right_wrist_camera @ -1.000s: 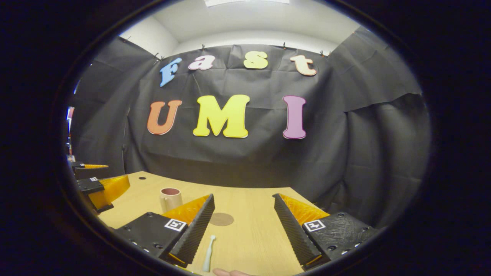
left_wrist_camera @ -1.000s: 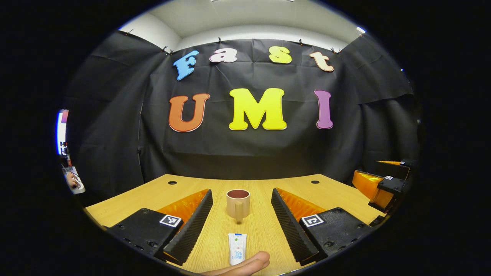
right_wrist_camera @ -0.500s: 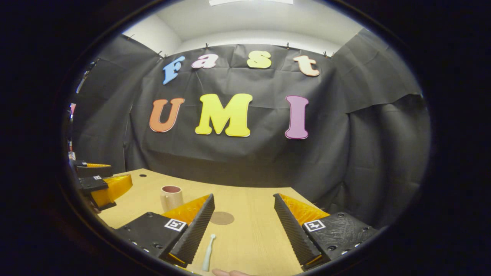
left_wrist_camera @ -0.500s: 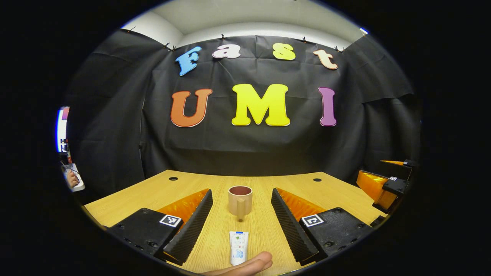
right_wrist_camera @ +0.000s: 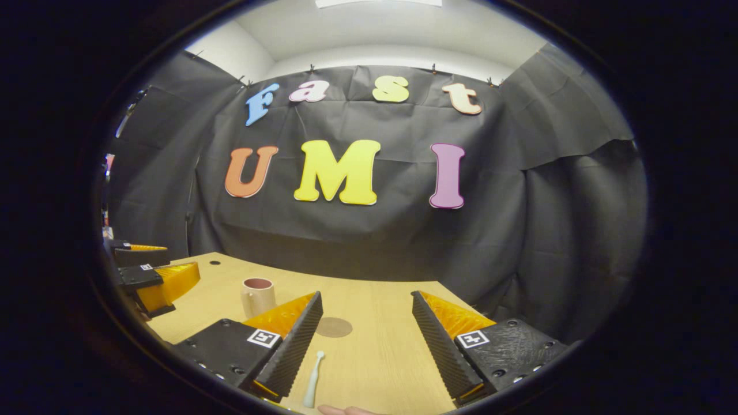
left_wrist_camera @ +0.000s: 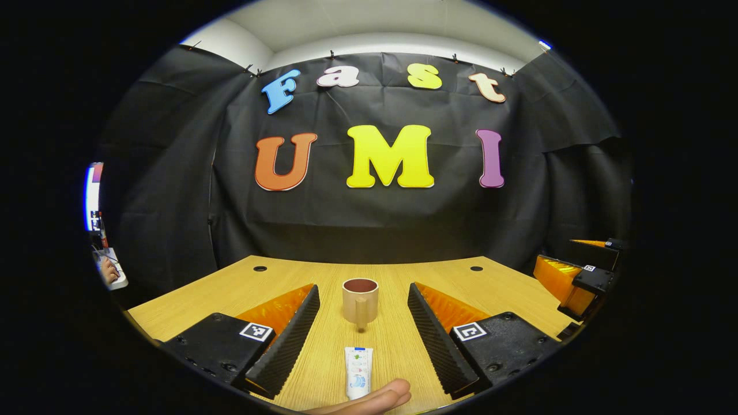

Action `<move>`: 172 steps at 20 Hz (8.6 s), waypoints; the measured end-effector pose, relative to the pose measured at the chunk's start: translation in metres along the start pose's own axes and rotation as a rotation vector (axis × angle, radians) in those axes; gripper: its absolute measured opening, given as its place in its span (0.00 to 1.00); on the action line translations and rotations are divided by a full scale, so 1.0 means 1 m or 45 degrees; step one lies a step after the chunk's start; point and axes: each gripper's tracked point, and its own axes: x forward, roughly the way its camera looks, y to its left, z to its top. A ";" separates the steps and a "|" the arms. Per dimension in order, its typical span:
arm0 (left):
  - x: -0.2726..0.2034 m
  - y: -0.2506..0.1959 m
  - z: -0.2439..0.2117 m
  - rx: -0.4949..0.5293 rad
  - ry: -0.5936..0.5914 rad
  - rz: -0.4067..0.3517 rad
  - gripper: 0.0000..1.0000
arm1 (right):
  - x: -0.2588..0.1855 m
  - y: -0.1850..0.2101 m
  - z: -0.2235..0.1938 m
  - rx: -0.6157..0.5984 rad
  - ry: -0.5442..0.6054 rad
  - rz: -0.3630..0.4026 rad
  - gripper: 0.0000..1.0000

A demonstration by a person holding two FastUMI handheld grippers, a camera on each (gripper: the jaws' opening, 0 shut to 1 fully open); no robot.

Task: Put the toothbrush and toothpaste on the desktop into the cup, then pick up the cup and place it on the coaster on the desktop.

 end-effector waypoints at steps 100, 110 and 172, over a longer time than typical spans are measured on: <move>-0.015 0.001 -0.086 -0.183 0.177 0.003 0.41 | 0.036 0.074 -0.211 0.084 0.847 0.197 0.55; -0.011 0.005 -0.097 -0.181 0.210 0.020 0.41 | 0.042 0.071 -0.208 0.180 0.826 0.261 0.06; 0.244 0.006 -0.025 -0.121 -0.048 -0.141 0.43 | 0.024 0.014 -0.062 0.168 0.228 0.147 0.06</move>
